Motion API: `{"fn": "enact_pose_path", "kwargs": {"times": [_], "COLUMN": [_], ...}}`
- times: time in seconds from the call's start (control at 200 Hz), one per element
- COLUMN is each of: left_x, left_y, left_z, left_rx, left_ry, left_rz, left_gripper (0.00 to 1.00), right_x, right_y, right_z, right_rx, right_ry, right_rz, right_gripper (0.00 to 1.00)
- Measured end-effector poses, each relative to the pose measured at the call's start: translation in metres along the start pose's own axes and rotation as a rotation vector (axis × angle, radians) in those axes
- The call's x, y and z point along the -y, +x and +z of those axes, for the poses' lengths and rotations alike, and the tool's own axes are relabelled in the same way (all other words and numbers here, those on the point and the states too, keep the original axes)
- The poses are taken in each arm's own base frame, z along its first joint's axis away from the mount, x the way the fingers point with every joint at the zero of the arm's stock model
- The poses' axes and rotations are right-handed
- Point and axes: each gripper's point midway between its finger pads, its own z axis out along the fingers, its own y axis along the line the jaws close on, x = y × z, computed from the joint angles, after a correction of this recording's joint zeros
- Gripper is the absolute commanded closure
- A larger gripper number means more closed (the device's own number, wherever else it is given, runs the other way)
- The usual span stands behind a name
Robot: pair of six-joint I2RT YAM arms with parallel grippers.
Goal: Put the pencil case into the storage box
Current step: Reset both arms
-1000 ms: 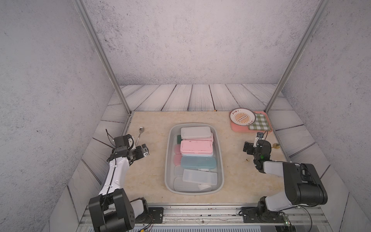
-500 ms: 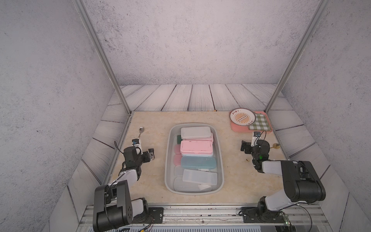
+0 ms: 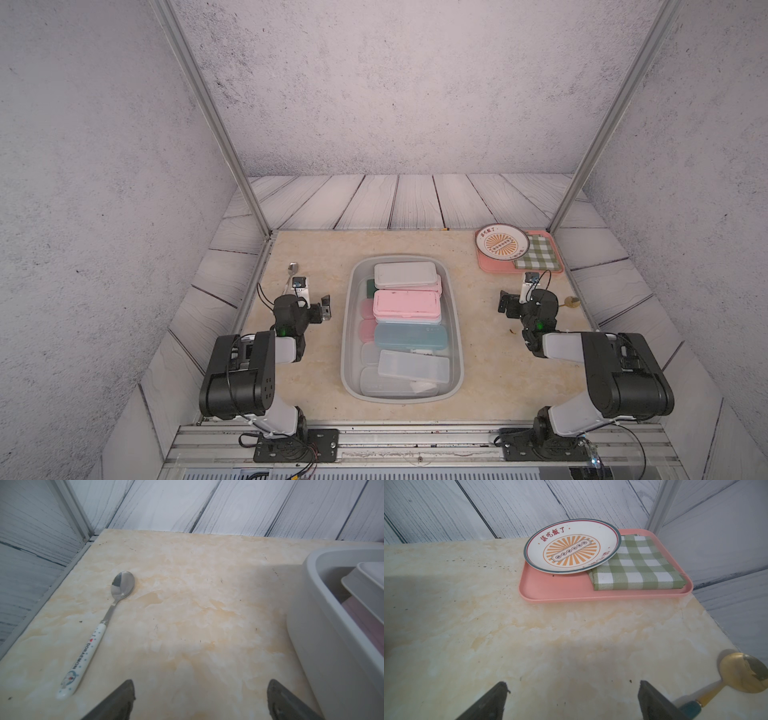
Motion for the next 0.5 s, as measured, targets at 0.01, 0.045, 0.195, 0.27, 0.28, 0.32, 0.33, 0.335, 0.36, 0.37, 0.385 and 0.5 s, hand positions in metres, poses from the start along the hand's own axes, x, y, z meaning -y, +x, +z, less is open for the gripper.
{"fn": "enact_pose_path", "kwargs": {"times": [0.01, 0.045, 0.195, 0.27, 0.28, 0.32, 0.33, 0.335, 0.36, 0.37, 0.385, 0.5], "left_x": [0.000, 0.000, -0.003, -0.005, -0.005, -0.006, -0.006, -0.007, -0.008, -0.008, -0.009, -0.012], "left_y": [-0.001, -0.007, -0.006, -0.005, -0.005, -0.004, -0.004, -0.004, -0.004, -0.004, -0.003, -0.003], "left_z": [0.000, 0.001, 0.002, 0.002, 0.002, 0.002, 0.002, 0.002, 0.002, 0.002, 0.002, 0.002], "left_rx": [0.003, 0.017, 0.008, -0.002, -0.003, -0.007, -0.008, -0.008, -0.009, -0.010, -0.011, -0.017], "left_ry": [-0.002, -0.012, -0.039, -0.049, -0.051, -0.056, -0.057, -0.058, -0.064, -0.067, -0.071, -0.090], "left_rz": [0.002, 0.010, 0.017, 0.018, 0.018, 0.017, 0.017, 0.017, 0.016, 0.016, 0.016, 0.017], "left_gripper": [0.00, 0.00, 0.00, 0.00, 0.00, 0.00, 0.00, 0.00, 0.00, 0.00, 0.00, 0.00], "right_x": [0.000, 0.000, 0.000, 0.000, 0.000, 0.000, 0.000, 0.000, 0.000, 0.000, 0.000, 0.000], "right_y": [0.000, 0.000, 0.000, 0.000, 0.000, 0.000, 0.000, 0.000, 0.000, 0.000, 0.000, 0.000], "right_z": [0.000, 0.000, 0.000, 0.000, 0.000, 0.000, 0.000, 0.000, 0.000, 0.000, 0.000, 0.000], "right_rx": [0.000, -0.001, 0.000, 0.000, 0.000, 0.000, 0.000, 0.000, 0.000, 0.000, 0.000, 0.000], "right_ry": [0.000, 0.000, 0.000, 0.000, 0.000, 0.000, 0.000, 0.000, 0.000, 0.000, 0.000, 0.000], "right_rz": [0.000, 0.000, 0.000, 0.000, 0.000, 0.000, 0.000, 0.000, 0.000, 0.000, 0.000, 0.000], "right_gripper": [0.01, 0.01, 0.01, 0.01, 0.01, 0.01, 0.01, 0.01, 0.01, 0.01, 0.01, 0.01]}}
